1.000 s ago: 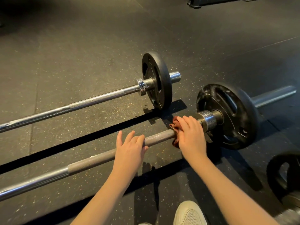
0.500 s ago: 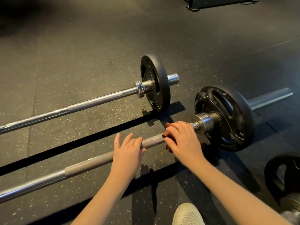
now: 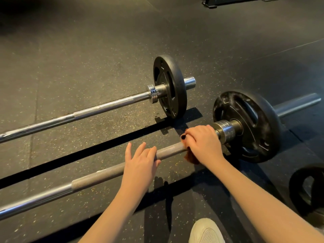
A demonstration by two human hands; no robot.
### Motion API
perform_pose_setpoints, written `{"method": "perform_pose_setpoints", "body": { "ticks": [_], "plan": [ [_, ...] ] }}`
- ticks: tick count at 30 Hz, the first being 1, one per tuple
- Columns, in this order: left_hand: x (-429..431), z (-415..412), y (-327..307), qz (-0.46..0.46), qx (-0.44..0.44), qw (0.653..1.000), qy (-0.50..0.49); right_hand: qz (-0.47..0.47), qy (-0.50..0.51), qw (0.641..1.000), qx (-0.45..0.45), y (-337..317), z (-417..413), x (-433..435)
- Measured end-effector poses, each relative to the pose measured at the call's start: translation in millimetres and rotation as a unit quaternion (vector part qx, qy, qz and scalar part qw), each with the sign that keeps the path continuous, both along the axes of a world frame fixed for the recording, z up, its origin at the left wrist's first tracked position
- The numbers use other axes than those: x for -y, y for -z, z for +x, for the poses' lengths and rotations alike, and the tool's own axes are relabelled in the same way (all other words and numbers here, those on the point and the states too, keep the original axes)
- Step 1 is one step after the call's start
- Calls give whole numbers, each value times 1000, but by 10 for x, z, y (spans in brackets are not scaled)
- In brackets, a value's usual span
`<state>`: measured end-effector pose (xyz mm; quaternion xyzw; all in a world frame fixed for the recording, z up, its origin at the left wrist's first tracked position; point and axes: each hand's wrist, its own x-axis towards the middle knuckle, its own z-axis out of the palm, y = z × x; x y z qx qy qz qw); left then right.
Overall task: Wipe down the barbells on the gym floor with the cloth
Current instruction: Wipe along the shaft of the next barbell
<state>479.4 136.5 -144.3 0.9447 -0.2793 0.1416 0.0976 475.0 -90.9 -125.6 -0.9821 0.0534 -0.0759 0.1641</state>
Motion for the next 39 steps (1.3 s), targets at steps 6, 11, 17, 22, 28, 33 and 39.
{"method": "perform_pose_setpoints", "body": {
  "ticks": [6, 11, 17, 22, 28, 33, 39],
  "plan": [
    [-8, 1, 33, 7, -16, 1000, -6, 43, -4, 998, 51, 98, -218, -700],
    [-131, -48, -21, 7, -10, 1000, 8, -6, -14, 1000, -10, 4, -6, -243],
    [-352, -180, -94, 26, -38, 999, 0, 30, 7, 999, 38, 131, -206, -1046],
    [-561, -238, -182, 29, -41, 999, -10, 0, -13, 1000, 12, 96, -34, -733],
    [-960, -282, -157, 50, -83, 993, -67, 52, -9, 997, 55, 150, -216, -1450],
    [-1187, -256, -94, 37, -70, 994, -79, 21, -48, 998, 29, 109, -66, -1076],
    [-1476, -149, -202, 75, -204, 959, -180, 40, -54, 998, 17, 91, -165, -1686]
  ]
}}
